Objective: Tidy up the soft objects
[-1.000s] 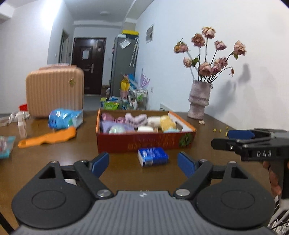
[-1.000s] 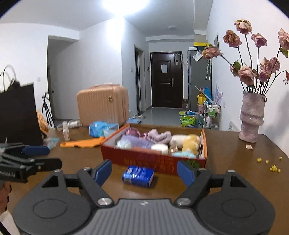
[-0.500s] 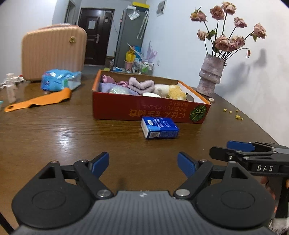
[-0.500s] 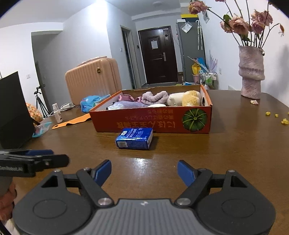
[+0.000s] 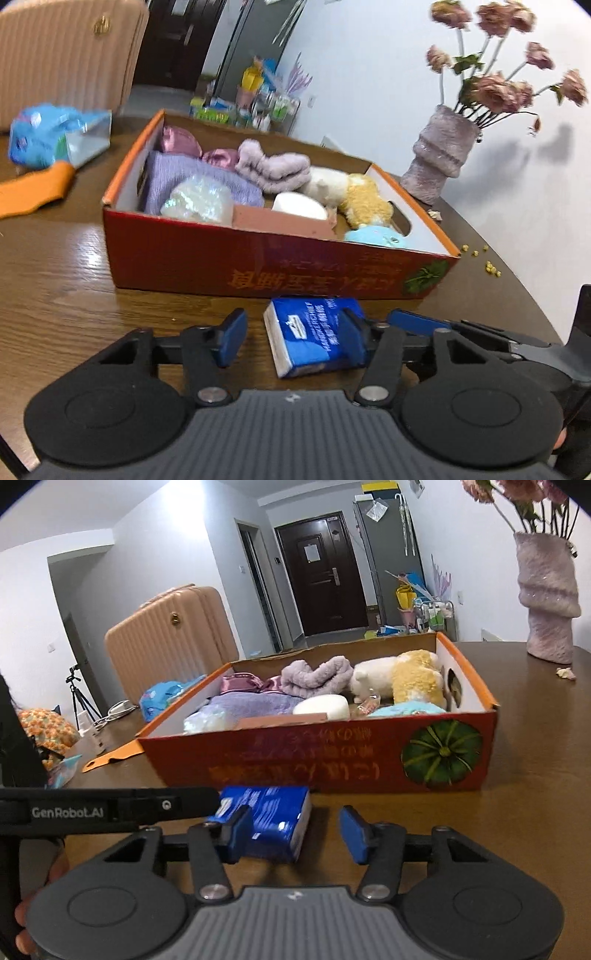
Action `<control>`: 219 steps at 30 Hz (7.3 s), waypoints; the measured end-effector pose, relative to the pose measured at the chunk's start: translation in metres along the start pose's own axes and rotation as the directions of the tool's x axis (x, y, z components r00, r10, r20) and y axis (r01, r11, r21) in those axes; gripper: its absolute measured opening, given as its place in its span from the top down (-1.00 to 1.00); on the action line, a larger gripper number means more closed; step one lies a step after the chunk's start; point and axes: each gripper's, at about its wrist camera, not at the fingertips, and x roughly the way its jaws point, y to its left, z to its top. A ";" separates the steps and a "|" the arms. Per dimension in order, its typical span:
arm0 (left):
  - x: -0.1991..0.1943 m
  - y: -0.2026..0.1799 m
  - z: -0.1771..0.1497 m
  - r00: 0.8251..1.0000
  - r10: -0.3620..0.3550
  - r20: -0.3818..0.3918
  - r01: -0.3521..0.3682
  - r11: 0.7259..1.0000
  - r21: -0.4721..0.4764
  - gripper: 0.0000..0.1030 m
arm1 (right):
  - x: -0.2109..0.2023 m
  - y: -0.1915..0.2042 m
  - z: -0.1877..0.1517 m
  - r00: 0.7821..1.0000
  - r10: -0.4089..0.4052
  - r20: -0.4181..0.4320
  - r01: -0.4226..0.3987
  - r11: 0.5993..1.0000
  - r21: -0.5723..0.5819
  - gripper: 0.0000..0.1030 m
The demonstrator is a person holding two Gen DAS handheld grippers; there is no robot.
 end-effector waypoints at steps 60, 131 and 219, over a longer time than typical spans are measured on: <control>-0.098 -0.035 -0.056 0.982 -0.176 0.063 0.177 0.984 -0.026 0.60 | -0.122 0.032 -0.046 0.994 0.045 0.103 -0.046 0.999 0.015 0.61; -0.107 -0.029 0.011 0.838 0.216 0.501 -0.317 0.940 0.125 -1.00 | -0.092 0.012 0.041 0.885 -0.149 0.441 0.265 0.940 -0.214 -0.81; -0.298 -0.066 -0.279 0.851 0.182 0.492 -0.290 0.945 0.151 -1.00 | -0.280 0.139 -0.251 0.887 -0.157 0.434 0.217 0.972 -0.093 -1.00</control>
